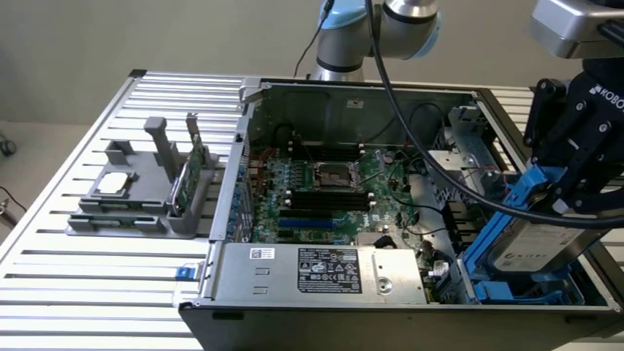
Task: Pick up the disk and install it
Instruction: 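Insert the disk into the insertion slot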
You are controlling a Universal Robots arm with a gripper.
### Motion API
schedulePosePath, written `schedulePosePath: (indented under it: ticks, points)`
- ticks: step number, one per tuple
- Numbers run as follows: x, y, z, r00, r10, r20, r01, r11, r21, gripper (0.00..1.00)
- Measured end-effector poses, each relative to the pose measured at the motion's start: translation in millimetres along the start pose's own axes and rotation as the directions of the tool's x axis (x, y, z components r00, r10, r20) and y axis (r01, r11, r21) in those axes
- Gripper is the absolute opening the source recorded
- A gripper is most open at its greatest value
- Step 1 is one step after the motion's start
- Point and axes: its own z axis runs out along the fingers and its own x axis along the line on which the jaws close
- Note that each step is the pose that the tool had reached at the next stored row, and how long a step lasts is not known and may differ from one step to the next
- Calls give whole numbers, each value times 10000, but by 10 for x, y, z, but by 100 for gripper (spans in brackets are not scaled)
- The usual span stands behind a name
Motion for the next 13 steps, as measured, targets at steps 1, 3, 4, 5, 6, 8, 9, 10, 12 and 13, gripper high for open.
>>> schedulePosePath:
  ticks: [1,3,4,5,6,8,9,10,12,13]
  points:
    - [0,0,8,10000,0,2,0,10000,0,33]
    - [-1,-1,30,10000,-1,7,1,10000,0,33]
    - [-1,-1,41,10000,-1,7,1,10000,0,33]
    - [-2,-1,53,10000,-1,7,1,10000,0,33]
    - [-2,-1,67,10000,-1,10,1,10000,0,33]
    - [-3,-2,96,10000,-1,14,1,10000,0,33]
    - [-3,-3,112,10000,-1,14,1,10000,0,33]
    - [-4,-3,127,10000,-1,15,1,10000,0,33]
    - [-5,-3,158,10000,-1,12,1,10000,0,33]
    - [-6,-4,174,10000,-1,12,1,10000,0,33]
